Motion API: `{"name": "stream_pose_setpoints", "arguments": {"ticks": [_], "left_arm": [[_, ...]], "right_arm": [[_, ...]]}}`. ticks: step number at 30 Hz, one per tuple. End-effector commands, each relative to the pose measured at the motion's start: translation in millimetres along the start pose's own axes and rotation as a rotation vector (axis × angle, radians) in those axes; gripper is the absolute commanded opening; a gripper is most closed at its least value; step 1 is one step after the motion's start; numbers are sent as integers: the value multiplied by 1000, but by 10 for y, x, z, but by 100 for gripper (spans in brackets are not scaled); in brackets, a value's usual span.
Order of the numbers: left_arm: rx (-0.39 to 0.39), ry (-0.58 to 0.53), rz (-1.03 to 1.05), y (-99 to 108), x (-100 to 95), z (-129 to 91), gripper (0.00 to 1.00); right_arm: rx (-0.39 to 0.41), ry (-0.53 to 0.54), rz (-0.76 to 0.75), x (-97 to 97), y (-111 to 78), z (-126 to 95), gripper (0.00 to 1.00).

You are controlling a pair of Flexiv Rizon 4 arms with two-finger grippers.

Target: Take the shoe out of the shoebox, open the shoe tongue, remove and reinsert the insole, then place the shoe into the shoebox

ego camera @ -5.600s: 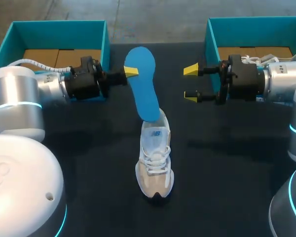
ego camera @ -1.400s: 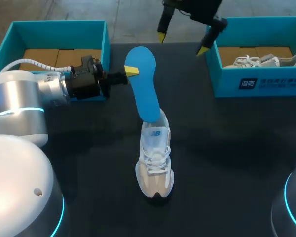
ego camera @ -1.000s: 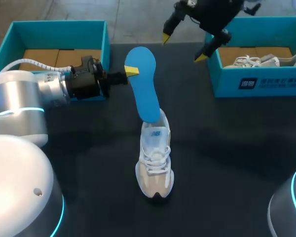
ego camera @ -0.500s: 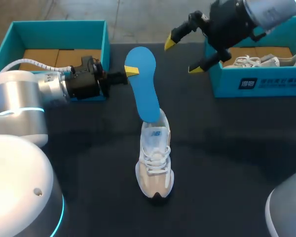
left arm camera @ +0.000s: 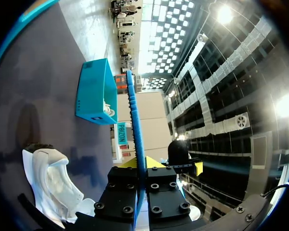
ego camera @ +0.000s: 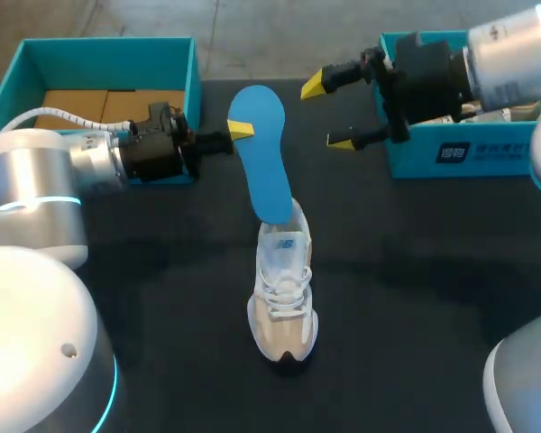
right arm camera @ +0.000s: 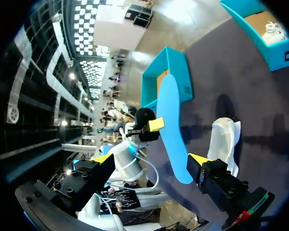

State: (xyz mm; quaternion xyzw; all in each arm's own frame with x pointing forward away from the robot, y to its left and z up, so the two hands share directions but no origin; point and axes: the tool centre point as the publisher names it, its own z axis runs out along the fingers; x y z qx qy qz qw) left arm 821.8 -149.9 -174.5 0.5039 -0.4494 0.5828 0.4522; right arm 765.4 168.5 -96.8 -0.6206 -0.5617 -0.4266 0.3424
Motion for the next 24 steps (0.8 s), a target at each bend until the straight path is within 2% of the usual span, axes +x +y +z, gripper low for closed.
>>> {"name": "stream_pose_setpoints", "arguments": {"ticks": [1,16,24], "left_arm": [[-2,-3,0,4,4,-7,0],[-2,-3,0,4,4,-7,0],[-2,-3,0,4,4,-7,0]], "right_arm": [[15,356,8,-53,37,119,100],[7,387,20,-190,-16,223,100],[33,313,-11,-208,4,234,100]]}}
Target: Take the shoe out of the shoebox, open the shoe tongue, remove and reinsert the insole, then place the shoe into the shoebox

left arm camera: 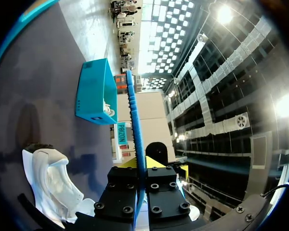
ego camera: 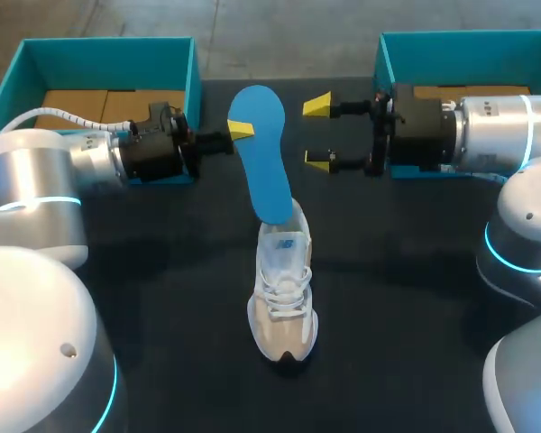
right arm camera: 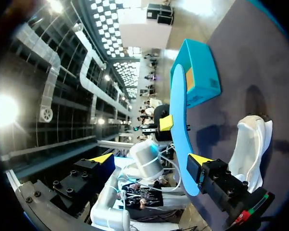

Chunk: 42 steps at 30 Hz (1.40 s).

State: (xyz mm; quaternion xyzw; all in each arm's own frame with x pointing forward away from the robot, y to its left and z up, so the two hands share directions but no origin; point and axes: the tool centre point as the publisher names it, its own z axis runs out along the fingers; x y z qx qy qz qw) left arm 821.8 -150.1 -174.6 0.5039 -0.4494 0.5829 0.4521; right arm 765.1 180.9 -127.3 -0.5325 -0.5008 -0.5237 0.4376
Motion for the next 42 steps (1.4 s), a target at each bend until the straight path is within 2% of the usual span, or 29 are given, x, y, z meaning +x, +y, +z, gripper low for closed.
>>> {"name": "stream_pose_setpoints", "arguments": {"ticks": [1,4,9,13,17,21,26,30,38,42], "left_arm": [[-2,-3,0,4,4,-9,0],[-2,-3,0,4,4,-9,0],[11,60,325,-51,149,-47,0],[38,135,652,-61,262,-107,0],[63,172,1015,-105,282,-146,0],[82,259,1367,-99,350,-210,0],[174,319,1808,-184,409,-253,0],[206,392,2162,-226,442,-247,0],[195,523,2561,-308,571,-191,0],[183,563,2689,-354,525,-197,0]], "right_arm": [[16,-33,0,20,41,6,100],[16,-33,0,20,41,6,100],[16,-33,0,20,41,6,100],[16,-33,0,20,41,6,100],[16,-33,0,20,41,6,100],[16,-33,0,20,41,6,100],[16,-33,0,20,41,6,100],[16,-33,0,20,41,6,100],[16,-33,0,20,41,6,100],[16,-33,0,20,41,6,100]]}}
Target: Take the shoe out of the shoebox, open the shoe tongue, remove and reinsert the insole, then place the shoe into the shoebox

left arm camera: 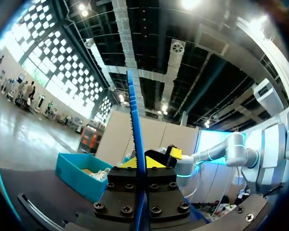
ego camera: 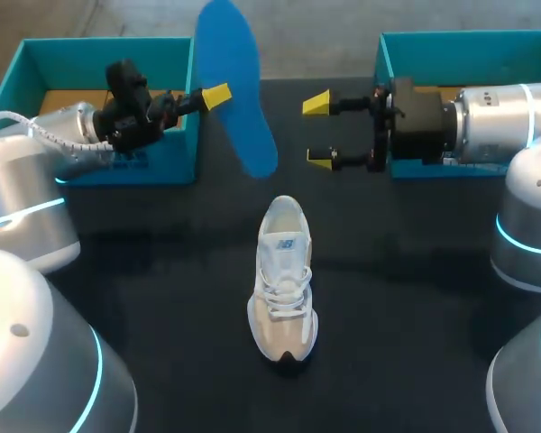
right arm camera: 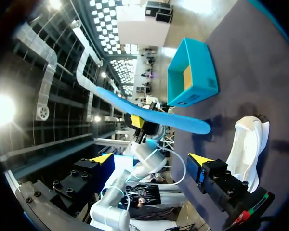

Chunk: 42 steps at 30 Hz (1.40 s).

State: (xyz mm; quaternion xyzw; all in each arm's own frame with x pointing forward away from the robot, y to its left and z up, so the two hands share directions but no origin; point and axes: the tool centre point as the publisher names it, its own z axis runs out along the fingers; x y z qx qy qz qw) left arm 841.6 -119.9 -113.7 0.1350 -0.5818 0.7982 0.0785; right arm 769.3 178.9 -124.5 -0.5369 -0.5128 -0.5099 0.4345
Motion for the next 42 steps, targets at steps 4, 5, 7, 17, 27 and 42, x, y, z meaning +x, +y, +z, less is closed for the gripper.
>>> {"name": "stream_pose_setpoints", "arguments": {"ticks": [4,5,7,17,27,42], "left_arm": [[152,381,1651,75,-138,-45,0],[148,397,1683,77,-152,-51,0],[142,434,1742,86,-171,-69,0],[141,586,2012,45,-182,-60,0],[110,676,2122,14,-178,18,0],[53,718,2162,41,-132,39,0]], "right_arm": [[-3,0,0,-4,-4,23,100],[-3,0,0,-4,-4,23,100],[-3,0,0,-4,-4,23,100],[-3,0,0,-4,-4,23,100],[-3,0,0,-4,-4,23,100],[-3,0,0,-4,-4,23,100]]}}
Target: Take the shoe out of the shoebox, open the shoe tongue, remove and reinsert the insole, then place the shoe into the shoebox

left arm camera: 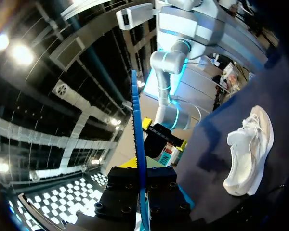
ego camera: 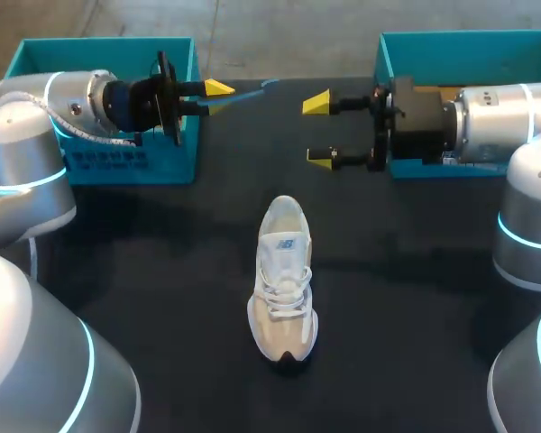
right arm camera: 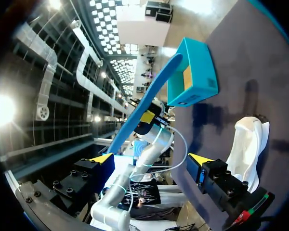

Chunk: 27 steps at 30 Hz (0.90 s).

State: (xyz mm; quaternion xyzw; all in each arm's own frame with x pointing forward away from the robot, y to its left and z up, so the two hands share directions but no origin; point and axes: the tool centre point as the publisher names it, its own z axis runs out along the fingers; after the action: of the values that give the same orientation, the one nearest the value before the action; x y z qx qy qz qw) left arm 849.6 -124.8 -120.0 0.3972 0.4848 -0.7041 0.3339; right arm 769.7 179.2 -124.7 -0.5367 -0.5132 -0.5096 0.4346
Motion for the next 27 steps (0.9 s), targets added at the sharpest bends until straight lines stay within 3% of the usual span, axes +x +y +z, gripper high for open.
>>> {"name": "stream_pose_setpoints", "arguments": {"ticks": [1,16,27], "left_arm": [[36,342,813,28,-5,-4,0],[-137,394,756,6,180,9,0],[-180,376,706,-37,209,70,0]], "right_arm": [[-4,0,0,-3,-8,19,100],[-4,0,0,-3,-8,19,100],[-4,0,0,-3,-8,19,100]]}}
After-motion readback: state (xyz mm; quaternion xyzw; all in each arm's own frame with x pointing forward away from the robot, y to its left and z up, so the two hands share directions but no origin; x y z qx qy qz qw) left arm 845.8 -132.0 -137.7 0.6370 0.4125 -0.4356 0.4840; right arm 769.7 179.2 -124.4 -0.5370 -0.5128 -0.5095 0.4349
